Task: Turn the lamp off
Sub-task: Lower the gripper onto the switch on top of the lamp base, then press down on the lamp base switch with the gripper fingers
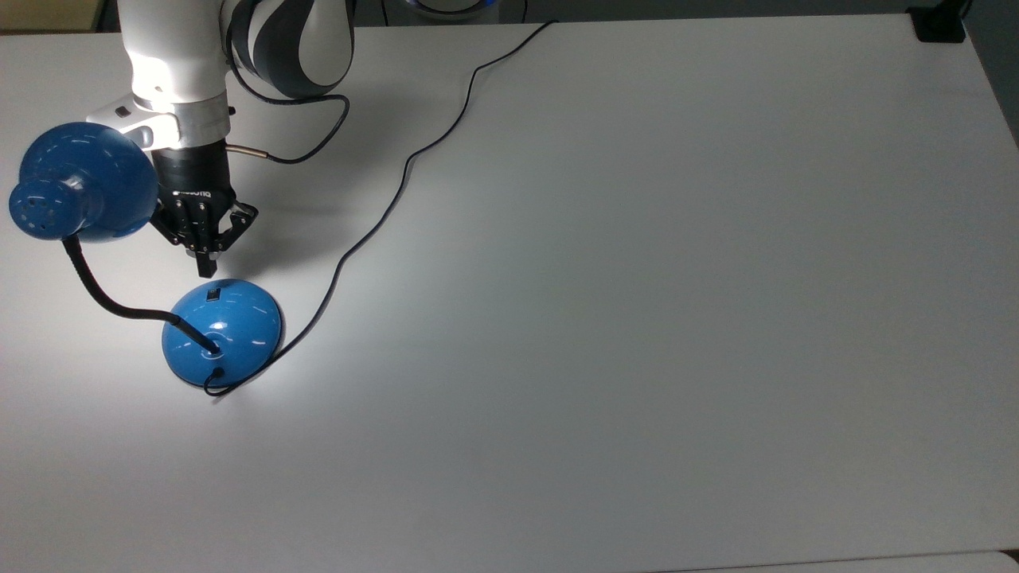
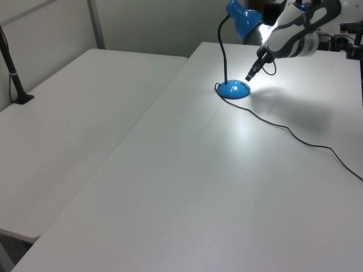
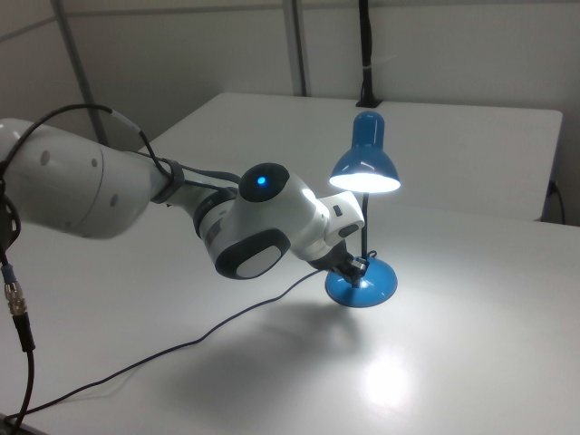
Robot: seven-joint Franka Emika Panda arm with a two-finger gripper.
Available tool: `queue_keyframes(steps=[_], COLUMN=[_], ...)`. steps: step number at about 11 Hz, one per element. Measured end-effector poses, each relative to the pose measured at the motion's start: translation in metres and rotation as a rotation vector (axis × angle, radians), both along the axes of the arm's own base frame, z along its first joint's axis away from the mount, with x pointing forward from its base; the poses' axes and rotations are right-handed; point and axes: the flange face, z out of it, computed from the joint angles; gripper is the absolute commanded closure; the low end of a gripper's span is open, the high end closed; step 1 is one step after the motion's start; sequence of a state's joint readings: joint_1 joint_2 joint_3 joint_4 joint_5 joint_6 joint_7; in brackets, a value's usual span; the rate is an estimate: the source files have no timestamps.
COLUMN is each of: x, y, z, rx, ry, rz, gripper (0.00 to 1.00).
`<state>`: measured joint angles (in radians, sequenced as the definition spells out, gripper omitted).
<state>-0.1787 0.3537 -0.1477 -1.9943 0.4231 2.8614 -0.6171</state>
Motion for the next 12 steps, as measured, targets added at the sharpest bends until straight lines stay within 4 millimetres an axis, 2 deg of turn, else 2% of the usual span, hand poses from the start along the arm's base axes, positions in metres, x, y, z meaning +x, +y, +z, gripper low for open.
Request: queue_keyframes(steps=[9,12], x=[0.007,0.007], y=[-0.002,-0.002], z=[-0.021,-0.021], rx=[0.003,0.003], ry=[0.024,0.024], rz=[-0.002,-0.002], gripper=[1.00,1.00])
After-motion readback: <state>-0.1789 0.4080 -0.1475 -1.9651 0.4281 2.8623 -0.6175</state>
